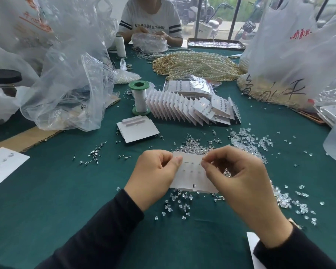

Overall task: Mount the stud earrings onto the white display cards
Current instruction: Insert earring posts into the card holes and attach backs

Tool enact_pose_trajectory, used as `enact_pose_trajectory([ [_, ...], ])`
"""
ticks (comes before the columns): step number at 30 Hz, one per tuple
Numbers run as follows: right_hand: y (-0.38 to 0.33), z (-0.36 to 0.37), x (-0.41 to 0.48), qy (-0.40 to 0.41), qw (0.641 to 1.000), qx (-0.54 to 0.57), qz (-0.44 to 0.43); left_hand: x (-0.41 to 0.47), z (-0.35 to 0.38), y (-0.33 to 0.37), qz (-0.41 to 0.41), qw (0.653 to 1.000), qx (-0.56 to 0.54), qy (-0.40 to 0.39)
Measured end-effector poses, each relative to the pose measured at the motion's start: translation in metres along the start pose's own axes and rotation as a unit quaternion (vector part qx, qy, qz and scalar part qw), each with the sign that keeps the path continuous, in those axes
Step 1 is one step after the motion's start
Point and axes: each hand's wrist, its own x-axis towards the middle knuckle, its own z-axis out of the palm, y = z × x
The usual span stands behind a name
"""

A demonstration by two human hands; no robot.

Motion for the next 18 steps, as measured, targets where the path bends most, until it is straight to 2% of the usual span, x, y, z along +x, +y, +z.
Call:
enact_pose_trajectory([
  [3,0.002,0.007,0.001,0.043,0.994,-0.085,-0.061,-0.001,0.002,0.002,0.019,1.000,0.021,-0.005],
  [6,0.005,0.013,0.000,0.052,0.989,-0.116,-0.074,-0.002,0.002,0.004,0.030,0.999,0.032,0.002],
  [18,0.009,0.019,0.000,0.054,0.993,-0.070,-0.082,-0.003,0.001,0.006,0.033,0.999,0.026,0.013],
])
